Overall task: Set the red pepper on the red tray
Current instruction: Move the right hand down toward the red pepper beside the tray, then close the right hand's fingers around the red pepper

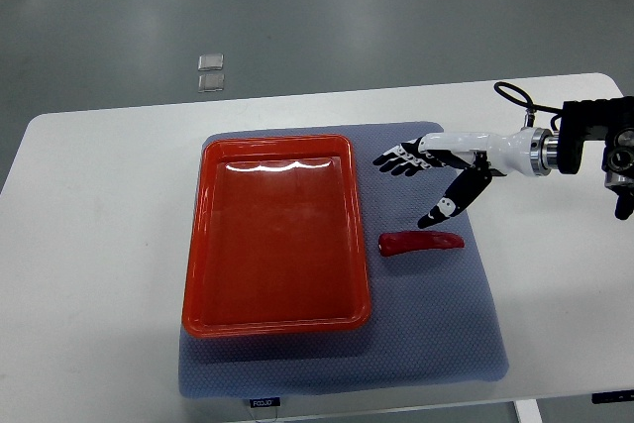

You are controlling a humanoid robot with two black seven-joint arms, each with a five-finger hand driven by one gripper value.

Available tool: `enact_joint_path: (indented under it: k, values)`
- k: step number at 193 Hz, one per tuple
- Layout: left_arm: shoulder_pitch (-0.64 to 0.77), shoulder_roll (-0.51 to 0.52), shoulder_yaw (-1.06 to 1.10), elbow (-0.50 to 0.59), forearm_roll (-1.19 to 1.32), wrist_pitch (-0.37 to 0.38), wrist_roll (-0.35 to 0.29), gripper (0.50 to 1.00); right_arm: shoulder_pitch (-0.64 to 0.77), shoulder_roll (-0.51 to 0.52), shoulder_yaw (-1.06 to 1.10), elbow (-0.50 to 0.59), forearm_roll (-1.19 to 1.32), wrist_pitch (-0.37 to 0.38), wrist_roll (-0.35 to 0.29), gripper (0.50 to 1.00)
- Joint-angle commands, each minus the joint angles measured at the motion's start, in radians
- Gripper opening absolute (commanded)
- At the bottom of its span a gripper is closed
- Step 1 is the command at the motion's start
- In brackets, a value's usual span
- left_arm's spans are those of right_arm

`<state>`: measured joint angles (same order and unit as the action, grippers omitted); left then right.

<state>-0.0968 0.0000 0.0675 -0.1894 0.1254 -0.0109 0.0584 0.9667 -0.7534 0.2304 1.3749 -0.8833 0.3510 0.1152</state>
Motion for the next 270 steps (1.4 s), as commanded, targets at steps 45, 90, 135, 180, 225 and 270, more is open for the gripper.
enact_joint_path:
  k: [45,90,135,180,225,270]
  values:
    - [0.000,0.000,0.002,0.004,0.000,0.000,0.000,1.000,-0.085,0.023,-0.036,0.032,-0.083,-0.118,0.009,0.913]
    - [0.000,0.000,0.002,-0.001,0.000,0.000,0.000,1.000,-0.097,0.045,-0.040,0.009,-0.140,-0.175,0.011,0.909]
    - [0.000,0.000,0.002,-0.001,0.002,0.000,0.000,1.000,-0.125,0.072,-0.063,-0.026,-0.183,-0.201,0.011,0.901]
    - [0.000,0.000,0.002,0.001,0.002,0.000,0.000,1.000,-0.131,0.092,-0.068,-0.056,-0.186,-0.214,0.009,0.872]
    - [0.000,0.000,0.002,-0.001,0.002,0.000,0.000,1.000,-0.138,0.098,-0.079,-0.071,-0.201,-0.225,0.008,0.830]
    - [0.000,0.000,0.002,-0.001,0.000,0.000,0.000,1.000,-0.141,0.114,-0.095,-0.086,-0.220,-0.239,0.008,0.821]
